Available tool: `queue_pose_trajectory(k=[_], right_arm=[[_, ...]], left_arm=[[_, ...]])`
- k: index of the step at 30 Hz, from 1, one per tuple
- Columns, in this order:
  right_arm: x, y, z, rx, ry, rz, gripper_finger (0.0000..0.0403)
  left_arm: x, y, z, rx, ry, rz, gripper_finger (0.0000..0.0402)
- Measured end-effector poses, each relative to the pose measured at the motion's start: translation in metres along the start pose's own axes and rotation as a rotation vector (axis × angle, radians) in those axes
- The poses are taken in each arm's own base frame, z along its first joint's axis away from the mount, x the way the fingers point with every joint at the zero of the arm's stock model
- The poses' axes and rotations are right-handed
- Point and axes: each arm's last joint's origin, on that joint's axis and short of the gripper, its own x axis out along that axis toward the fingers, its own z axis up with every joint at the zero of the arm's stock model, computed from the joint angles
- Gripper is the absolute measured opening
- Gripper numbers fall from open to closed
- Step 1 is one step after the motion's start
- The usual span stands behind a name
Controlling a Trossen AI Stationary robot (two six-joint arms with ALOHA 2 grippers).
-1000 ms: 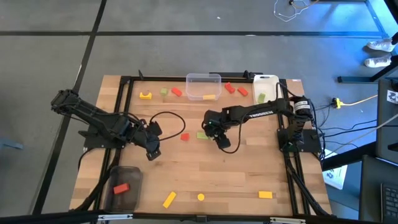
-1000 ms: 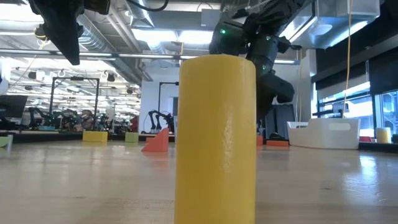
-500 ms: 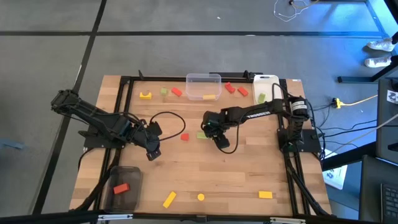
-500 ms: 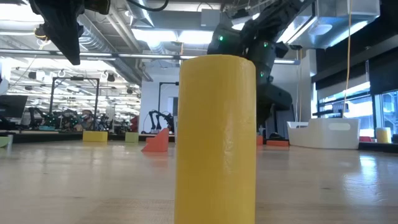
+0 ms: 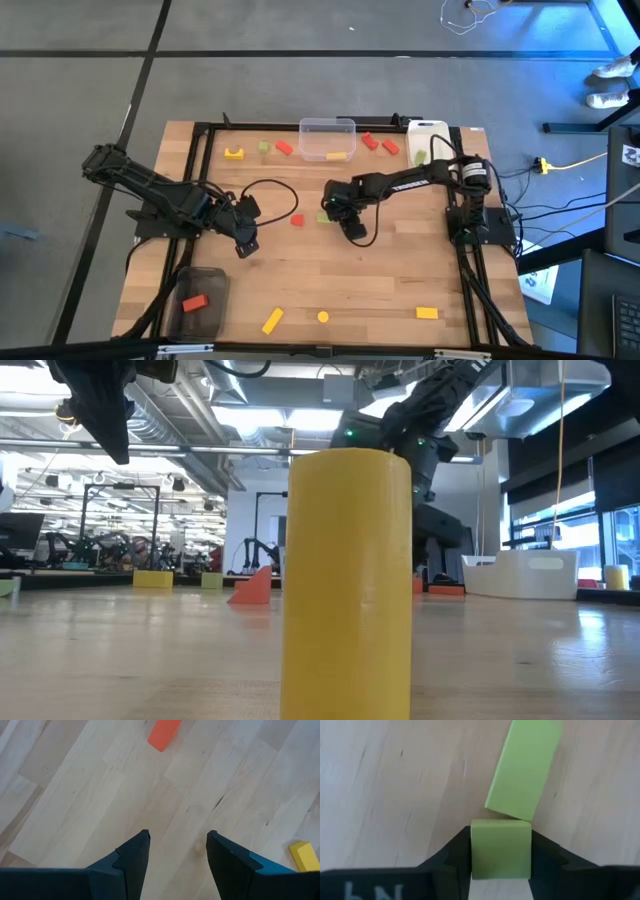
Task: Sort & place blocks by color
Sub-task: Put the green squared block into the white bin
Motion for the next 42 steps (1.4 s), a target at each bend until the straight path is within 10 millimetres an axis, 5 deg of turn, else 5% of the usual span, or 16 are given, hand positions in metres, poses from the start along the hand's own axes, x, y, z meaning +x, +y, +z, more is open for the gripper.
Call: queue_pose_trajectory(k=[7,20,34,42], right_arm=[[-0.011,-0.009,0.006,0.076,0.021,0.067,0.0133],[-0.059,-0.012,0.023,0.102,0.207,0.119,0.0133],[-0.078,-0.004,0.002,0.149,0.548,0.024,0.0133],[-0.117,0.002,-0.013,0.159,0.688,-0.069,0.0133]], left_arm=[[0.000,0.000,0.000,0.000,0.000,0.000,0.0186],[0.000,0.000,0.000,0.001,-0.005,0.004,0.0186],[0.000,0.000,0.000,0.028,-0.011,0.010,0.0186],[0.000,0.000,0.001,0.026,-0.013,0.011,0.0186]])
